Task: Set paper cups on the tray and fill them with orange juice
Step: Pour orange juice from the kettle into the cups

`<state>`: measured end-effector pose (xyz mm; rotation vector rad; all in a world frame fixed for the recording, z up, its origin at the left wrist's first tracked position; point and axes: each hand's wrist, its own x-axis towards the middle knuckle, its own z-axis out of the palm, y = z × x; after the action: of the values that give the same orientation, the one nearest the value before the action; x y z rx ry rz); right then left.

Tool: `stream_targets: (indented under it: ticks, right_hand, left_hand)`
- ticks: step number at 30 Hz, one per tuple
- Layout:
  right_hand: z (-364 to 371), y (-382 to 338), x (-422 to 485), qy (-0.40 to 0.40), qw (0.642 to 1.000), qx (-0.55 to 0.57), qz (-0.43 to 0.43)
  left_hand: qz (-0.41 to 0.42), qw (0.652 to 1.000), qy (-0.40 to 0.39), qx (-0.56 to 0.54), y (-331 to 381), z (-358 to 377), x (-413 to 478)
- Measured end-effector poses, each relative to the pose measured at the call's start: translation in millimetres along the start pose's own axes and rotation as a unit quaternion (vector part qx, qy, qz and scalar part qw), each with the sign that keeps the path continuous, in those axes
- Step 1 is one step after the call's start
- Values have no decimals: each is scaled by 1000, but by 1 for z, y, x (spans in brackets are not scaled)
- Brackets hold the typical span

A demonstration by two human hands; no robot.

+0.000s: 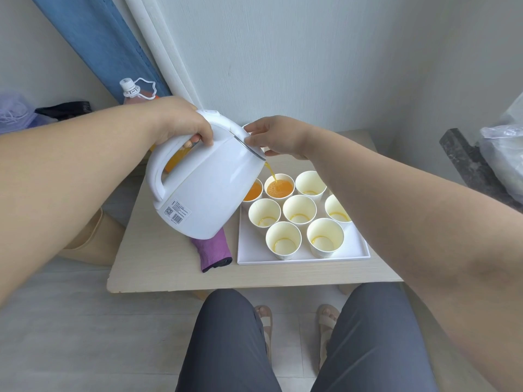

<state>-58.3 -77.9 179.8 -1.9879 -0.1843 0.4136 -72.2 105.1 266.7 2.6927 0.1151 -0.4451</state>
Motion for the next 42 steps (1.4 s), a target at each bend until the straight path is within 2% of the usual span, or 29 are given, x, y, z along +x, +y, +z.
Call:
stream_targets:
  ticks: [21, 24, 31, 42]
  right_hand:
    - [2, -2, -5, 0, 1000, -12, 11]
    - [7, 1, -8, -2, 999, -41, 12]
    - [11, 0, -21, -9, 982, -190, -21]
    - [28, -3, -43, -10, 981, -194, -20]
  left_hand:
    - [-8, 1000, -9, -17, -2, 4, 2]
    - [-16, 999, -12, -44, -10, 11, 4]
    - [-15, 995, -25, -94, -31, 27, 4]
    - [18, 995, -28, -98, -49, 30, -15]
